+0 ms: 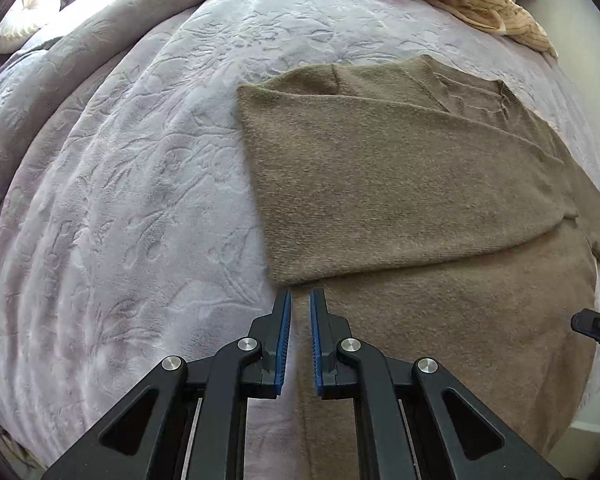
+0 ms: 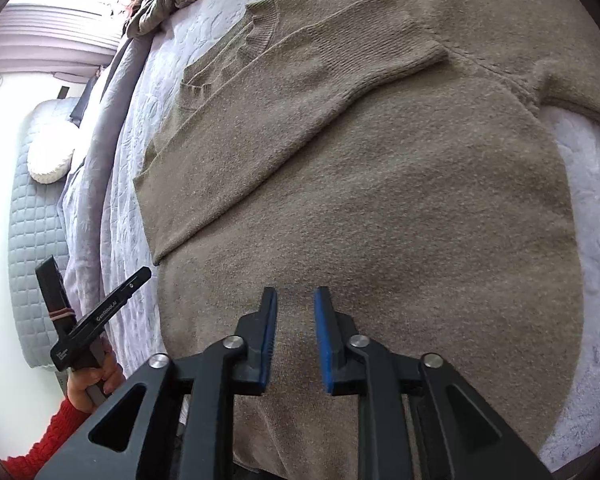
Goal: Fold small clothes
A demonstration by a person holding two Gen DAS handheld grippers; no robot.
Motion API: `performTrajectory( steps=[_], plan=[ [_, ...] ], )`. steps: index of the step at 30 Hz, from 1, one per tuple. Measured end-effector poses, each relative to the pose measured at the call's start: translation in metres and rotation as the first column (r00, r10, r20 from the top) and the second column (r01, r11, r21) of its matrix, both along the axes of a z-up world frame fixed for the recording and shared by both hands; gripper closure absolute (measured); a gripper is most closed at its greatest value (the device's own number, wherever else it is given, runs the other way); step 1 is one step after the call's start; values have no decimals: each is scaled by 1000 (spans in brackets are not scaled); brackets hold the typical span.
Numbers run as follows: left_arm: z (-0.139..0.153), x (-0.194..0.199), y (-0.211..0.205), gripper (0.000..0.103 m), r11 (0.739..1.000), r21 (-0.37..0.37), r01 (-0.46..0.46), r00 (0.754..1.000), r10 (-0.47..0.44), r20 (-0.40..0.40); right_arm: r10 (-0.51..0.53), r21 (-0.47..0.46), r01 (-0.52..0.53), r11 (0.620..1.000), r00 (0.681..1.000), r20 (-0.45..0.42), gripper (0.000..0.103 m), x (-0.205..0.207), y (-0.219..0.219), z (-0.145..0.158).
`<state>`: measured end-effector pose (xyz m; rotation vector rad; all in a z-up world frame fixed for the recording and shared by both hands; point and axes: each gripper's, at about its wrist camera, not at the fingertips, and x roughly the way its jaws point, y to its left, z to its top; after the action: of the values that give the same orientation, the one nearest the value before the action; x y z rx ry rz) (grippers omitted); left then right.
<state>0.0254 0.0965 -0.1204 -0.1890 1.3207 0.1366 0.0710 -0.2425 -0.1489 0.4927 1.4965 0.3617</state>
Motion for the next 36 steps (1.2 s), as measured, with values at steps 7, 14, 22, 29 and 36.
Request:
performTrajectory(
  steps=[7, 14, 22, 29, 36],
  plan=[
    [15, 18, -63, 92, 995, -15, 96, 995, -95, 13, -77, 3, 77, 997, 997, 9, 61, -6, -30, 6],
    [17, 33, -117, 4, 983, 33, 179, 984, -180, 5, -154, 17, 154, 988, 988, -1, 61, -11, -62, 3],
    [7, 51, -162, 4, 969, 64, 240, 970, -236, -55, -262, 32, 262, 965, 965, -6, 61, -15, -106, -1],
    [4, 72, -198, 4, 960, 14, 278, 959, -277, -51, -438, 39, 437, 899, 898, 43, 61, -13, -188, 6],
    [7, 99, -248, 4, 946, -12, 325, 946, -325, -16, -680, 82, 675, 733, 724, 114, 61, -12, -304, 20]
  ],
)
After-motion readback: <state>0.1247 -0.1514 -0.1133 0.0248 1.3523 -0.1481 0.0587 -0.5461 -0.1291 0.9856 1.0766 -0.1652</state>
